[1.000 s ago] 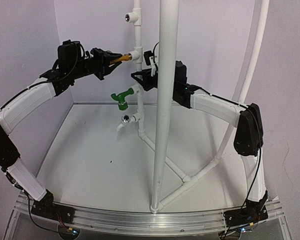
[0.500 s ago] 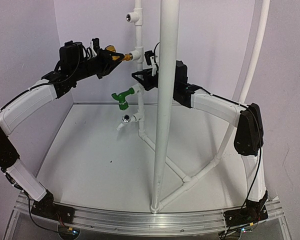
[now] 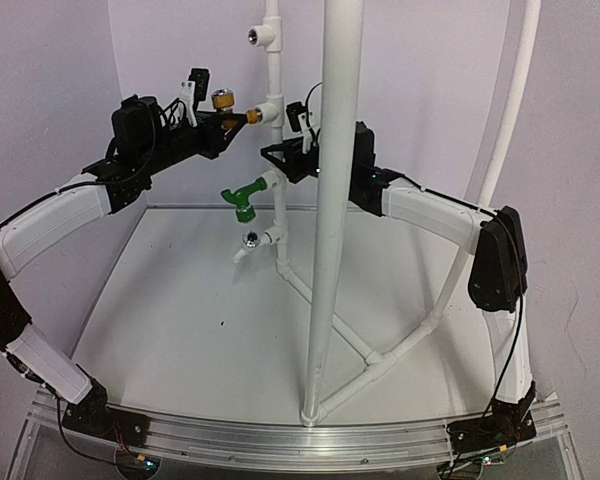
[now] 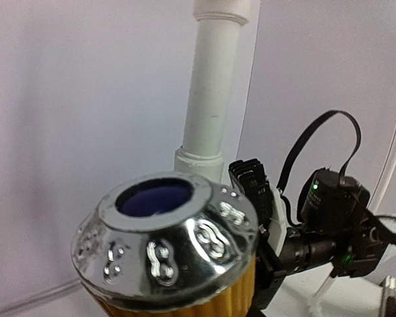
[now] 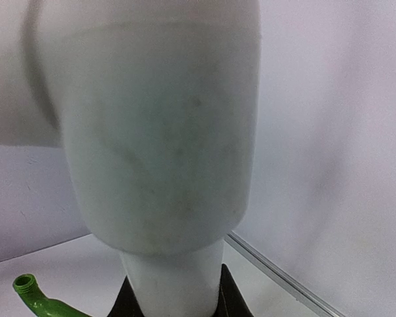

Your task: Install the water faucets

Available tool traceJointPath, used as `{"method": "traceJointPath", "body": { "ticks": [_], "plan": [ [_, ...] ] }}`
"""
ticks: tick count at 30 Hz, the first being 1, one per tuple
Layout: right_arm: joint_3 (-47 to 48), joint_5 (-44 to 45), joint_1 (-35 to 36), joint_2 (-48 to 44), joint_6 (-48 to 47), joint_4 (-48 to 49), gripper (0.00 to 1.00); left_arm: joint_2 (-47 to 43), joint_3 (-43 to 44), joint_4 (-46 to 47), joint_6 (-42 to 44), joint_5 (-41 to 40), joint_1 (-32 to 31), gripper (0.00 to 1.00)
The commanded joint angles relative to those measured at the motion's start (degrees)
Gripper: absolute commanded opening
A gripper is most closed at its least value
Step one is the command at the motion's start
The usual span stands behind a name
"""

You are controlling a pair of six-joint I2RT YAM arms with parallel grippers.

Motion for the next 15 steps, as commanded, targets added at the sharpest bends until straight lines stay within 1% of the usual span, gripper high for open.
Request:
{"method": "traceJointPath", "body": {
  "ticks": [1, 3, 7, 11, 12, 14, 15],
  "plan": [
    [-0.86, -10.51, 2.92, -2.74, 2.59, -3.75, 0.00, 0.16, -3.61, -2.55, 35.47, 3.68, -0.76, 0.00],
    [-0.78, -10.53, 2.91, -2.73, 2.59, -3.75, 0.00, 0.22, -3.81, -3.92, 43.78, 4.04, -0.74, 0.00],
    [-0.76, -10.46, 2.93, -2.64, 2.59, -3.76, 0.00, -0.19, -3.94, -6.32, 56.97, 4.65, -0.77, 0.00],
    [-0.77, -10.28, 2.91, -2.77, 2.59, -3.85, 0.00, -0.57, -3.58, -12.08, 67.48, 3.76, -0.77, 0.00],
    [-0.82, -10.22, 2.91, -2.85, 2.59, -3.85, 0.00, -0.66, -3.46, -13.04, 69.08, 3.03, -0.77, 0.02],
    [-0.93, -10.17, 2.93, -2.97, 2.59, -3.85, 0.00, -1.04, -3.48, -13.50, 70.50, 1.65, -0.75, 0.13],
    [-0.98, -10.17, 2.94, -3.04, 2.59, -3.85, 0.00, -1.32, -3.54, -13.27, 70.62, 1.15, -0.67, 0.15]
  ]
}}
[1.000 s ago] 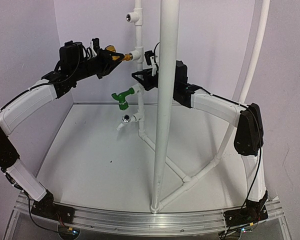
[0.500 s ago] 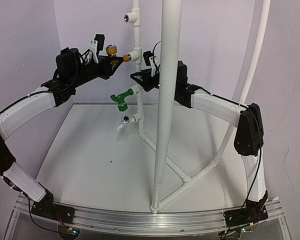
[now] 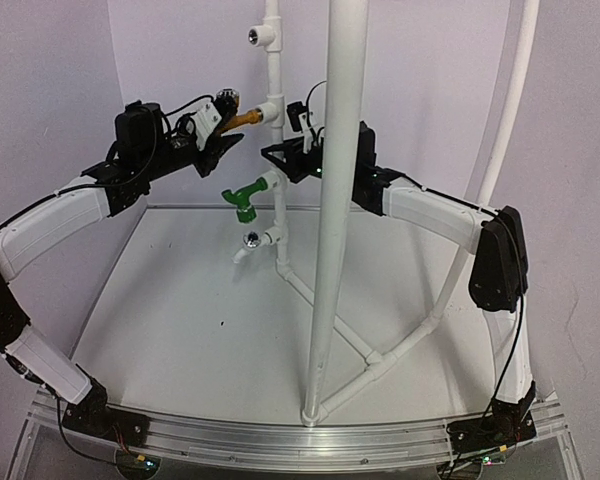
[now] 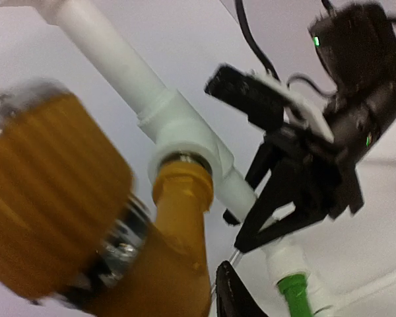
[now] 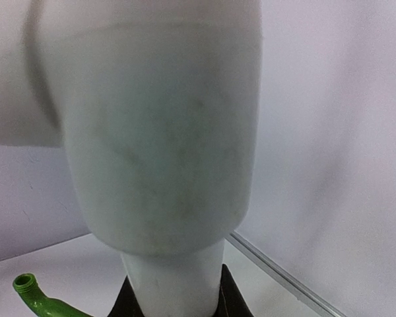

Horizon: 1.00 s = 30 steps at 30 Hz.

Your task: Install the water faucets

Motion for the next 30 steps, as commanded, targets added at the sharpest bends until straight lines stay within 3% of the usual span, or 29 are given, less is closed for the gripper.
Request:
{"method": "traceJointPath", "body": {
  "ticks": [1, 2, 6, 9, 10, 15, 20, 25, 30],
  "plan": [
    [-1.09, -9.50, 2.94, -2.97, 2.50, -3.67, 0.00, -0.54, -1.93, -9.57, 25.04, 2.63, -0.71, 0.19],
    [-1.24, -9.46, 2.91, -3.07, 2.46, -3.67, 0.00, -0.82, -1.93, -9.24, 24.54, 2.16, -0.69, 0.32],
    [-1.27, -9.50, 2.74, -3.24, 2.50, -3.66, 0.00, -2.57, -2.83, -5.58, 19.59, 0.98, -0.68, 0.55],
    [-1.19, -9.49, 2.40, -3.27, 2.50, -3.61, 0.00, -4.86, -3.84, -1.82, 10.99, -2.86, -0.76, 0.93],
    [-1.16, -9.54, 2.23, -3.28, 2.50, -3.60, 0.00, -5.62, -3.44, -1.82, 7.62, -4.80, -0.76, 0.98],
    [-1.32, -9.82, 1.52, -3.58, 4.36, -3.65, 0.00, -7.26, 3.64, -13.41, -11.19, -14.01, -0.77, 1.00],
    [-1.67, -9.59, 1.44, -3.97, 4.13, -3.67, 0.00, -7.54, 10.90, -28.31, -38.58, -19.62, -0.77, 1.00],
    [-2.32, -9.42, 1.35, -4.73, 3.95, -3.67, 0.00, -8.78, 14.40, -38.63, -58.99, -11.48, -0.39, 1.00],
    [-2.93, -9.57, 1.35, -5.20, 3.88, -3.67, 0.00, -13.55, 7.87, -33.02, -71.31, -3.16, -0.16, 1.00]
  ]
}}
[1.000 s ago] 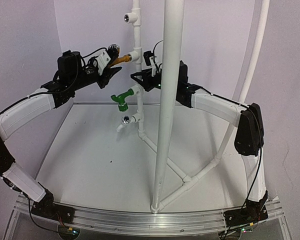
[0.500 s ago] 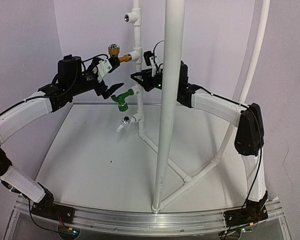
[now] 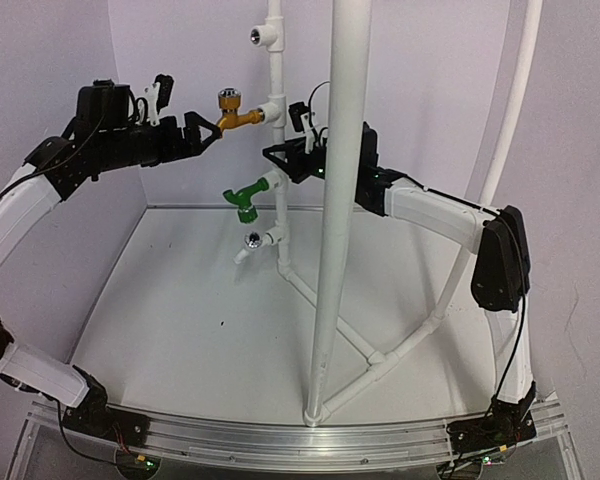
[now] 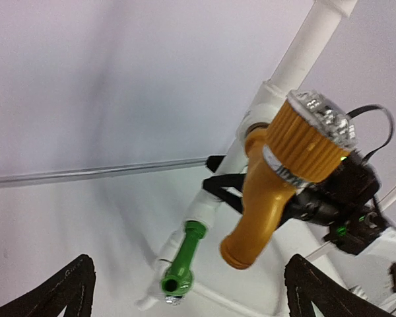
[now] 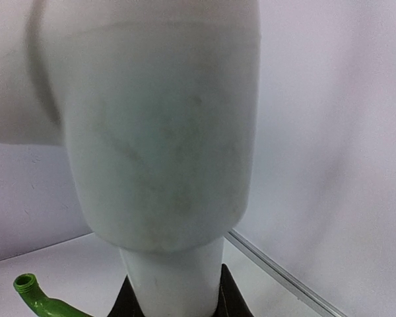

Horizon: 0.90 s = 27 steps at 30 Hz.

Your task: Install the water faucets

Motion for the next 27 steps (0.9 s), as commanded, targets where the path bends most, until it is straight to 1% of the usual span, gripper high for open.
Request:
{"method": "traceJointPath", "body": {
  "ticks": [1, 4, 6, 7, 9, 11, 13, 15, 16, 17, 18, 20, 22, 24, 25, 27],
  "plan": [
    [-1.68, -8.96, 1.78, -4.43, 3.75, -4.24, 0.00, -5.59, -3.21, 2.23, -20.62, 7.53, 0.46, 1.00],
    [-1.94, -8.74, 1.79, -4.43, 3.74, -4.33, 0.00, -5.67, -4.13, 7.05, -30.71, 9.17, 1.32, 1.00],
    [-1.92, -7.97, 1.79, -4.32, 3.55, -4.37, 0.00, -6.58, -6.91, 11.60, -40.96, 8.39, 1.84, 1.00],
    [-1.83, -7.47, 1.78, -4.27, 3.41, -4.40, 0.00, -7.50, -9.25, 15.20, -48.83, 8.07, 2.10, 1.00],
    [-1.45, -6.75, 1.78, -3.99, 3.28, -4.34, 0.00, -10.25, -18.04, 27.96, -61.82, 6.93, 2.21, 1.00],
    [-1.05, -6.00, 1.78, -3.65, 3.27, -4.34, 0.00, -11.73, -23.81, 35.65, -73.93, 4.40, 2.20, 1.00],
    [-0.74, -5.38, 1.78, -3.32, 2.82, -4.29, 0.00, -12.22, -25.28, 38.27, -81.29, 2.58, 2.21, 1.00],
    [-0.48, -5.03, 1.78, -2.95, 1.26, -4.26, 0.00, -11.51, -24.08, 38.53, -83.79, 2.51, 2.21, 1.00],
    [-0.43, -4.87, 1.78, -2.86, 1.15, -4.29, 0.00, -10.93, -22.84, 38.87, -83.48, 3.11, 2.21, 1.00],
    [-0.35, -4.84, 1.78, -2.80, 1.09, -4.32, 0.00, -10.36, -21.41, 38.44, -79.57, 4.00, 2.21, 1.00],
    [-0.36, -4.80, 1.78, -2.80, 1.02, -4.33, 0.00, -9.66, -18.21, 35.64, -75.75, 4.88, 2.21, 1.00],
    [-0.70, -4.90, 1.78, -3.01, 1.00, -4.32, 0.00, -8.61, -10.89, 26.26, -63.15, 6.66, 2.21, 1.00],
    [-1.02, -5.33, 1.78, -3.26, 1.29, -4.33, 0.00, -8.22, -4.86, 20.31, -48.40, 8.62, 2.15, 1.00],
    [-1.38, -6.32, 1.78, -3.68, 1.78, -4.37, 0.00, -8.15, -0.32, 11.84, -32.91, 9.10, 2.12, 1.00],
    [-1.58, -7.01, 1.78, -3.88, 2.00, -4.48, 0.00, -8.14, 1.28, 8.41, -26.17, 7.78, 2.12, 1.00],
    [-2.08, -8.24, 1.78, -4.49, 2.34, -4.61, 0.00, -8.94, 0.71, 5.34, -13.92, 6.87, 2.04, 1.00]
  ]
}}
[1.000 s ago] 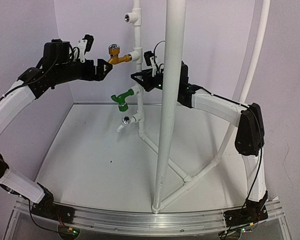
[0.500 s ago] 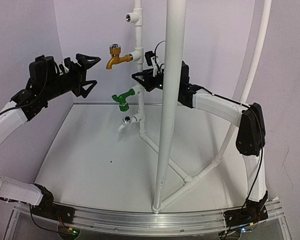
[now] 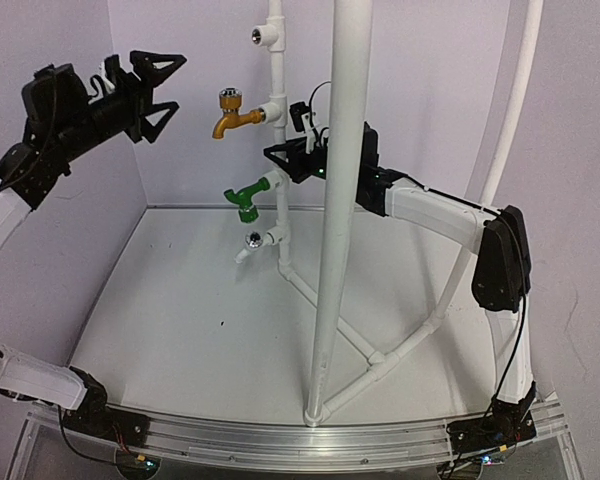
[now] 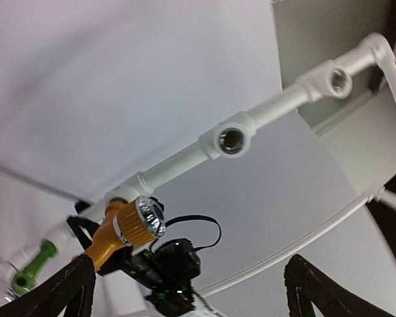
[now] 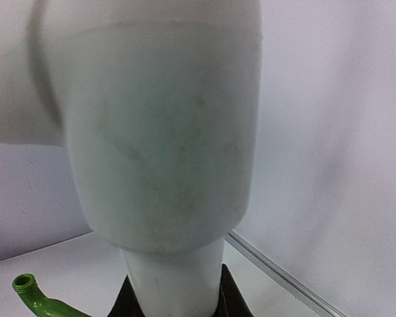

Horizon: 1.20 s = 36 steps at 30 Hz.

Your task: Install the water faucets

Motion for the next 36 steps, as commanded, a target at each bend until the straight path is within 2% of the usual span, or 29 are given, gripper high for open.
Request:
{"method": "traceJointPath", "body": {
  "ticks": [1, 4, 9, 15, 20, 24, 31, 36],
  "plan": [
    [-1.71, -9.31, 1.87, -4.41, 2.54, -4.75, 0.00, -2.31, 2.19, -11.37, 35.82, -0.44, -0.08, 1.00],
    [-2.06, -9.45, 1.88, -4.70, 4.49, -5.34, 0.00, -1.82, 0.66, -10.27, 50.69, -1.56, -0.08, 1.00],
    [-2.65, -9.58, 1.88, -4.93, 4.56, -6.26, 0.00, 2.37, 3.41, -11.16, 68.43, -3.11, -1.62, 1.00],
    [-3.04, -11.20, 1.87, -4.70, 6.38, -6.34, 0.00, 8.68, 9.81, -13.57, 82.59, -6.46, -4.47, 0.94],
    [-2.64, -12.18, 1.87, -4.47, 6.85, -6.44, 0.00, 12.40, 12.79, -13.17, 88.73, -6.26, -5.21, 0.91],
    [-2.75, -12.37, 1.87, -4.64, 6.68, -6.53, 0.00, 14.75, 15.30, -12.85, 89.92, -4.85, -5.34, 0.84],
    [-2.97, -12.65, 1.91, -4.98, 6.06, -6.70, 0.00, 18.41, 18.66, -13.63, 87.19, -2.36, -5.35, 0.77],
    [-3.19, -13.19, 1.88, -5.17, 5.81, -6.70, 0.00, 20.32, 20.16, -15.18, 86.41, -1.27, -5.24, 0.68]
  ]
}}
